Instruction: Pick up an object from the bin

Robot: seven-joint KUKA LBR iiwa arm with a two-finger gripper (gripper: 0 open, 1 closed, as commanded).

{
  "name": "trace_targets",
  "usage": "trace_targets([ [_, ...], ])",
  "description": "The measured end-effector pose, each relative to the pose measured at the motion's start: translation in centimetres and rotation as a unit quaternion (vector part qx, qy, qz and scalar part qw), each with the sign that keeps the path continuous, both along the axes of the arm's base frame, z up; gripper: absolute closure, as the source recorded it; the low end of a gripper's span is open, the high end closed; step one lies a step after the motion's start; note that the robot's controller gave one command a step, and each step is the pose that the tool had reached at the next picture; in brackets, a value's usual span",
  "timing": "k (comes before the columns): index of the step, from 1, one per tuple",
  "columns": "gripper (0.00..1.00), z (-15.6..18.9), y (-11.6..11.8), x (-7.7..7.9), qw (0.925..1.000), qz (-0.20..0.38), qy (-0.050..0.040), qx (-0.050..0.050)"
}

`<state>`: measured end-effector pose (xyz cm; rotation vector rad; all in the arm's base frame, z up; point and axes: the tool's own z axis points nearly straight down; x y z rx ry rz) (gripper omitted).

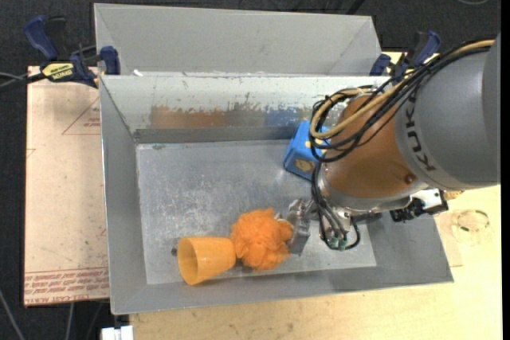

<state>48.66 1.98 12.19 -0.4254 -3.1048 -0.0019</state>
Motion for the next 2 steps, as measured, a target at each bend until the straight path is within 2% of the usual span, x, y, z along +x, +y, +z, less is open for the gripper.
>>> trace_targets([
  [1, 1.00, 1.8, 0.2, 0.6, 0.9999, 0.008, -0.0101, 0.000],
  [2, 1.00, 3.4, 0.2, -0.1, 0.9999, 0.014, 0.0041, 0.000],
])
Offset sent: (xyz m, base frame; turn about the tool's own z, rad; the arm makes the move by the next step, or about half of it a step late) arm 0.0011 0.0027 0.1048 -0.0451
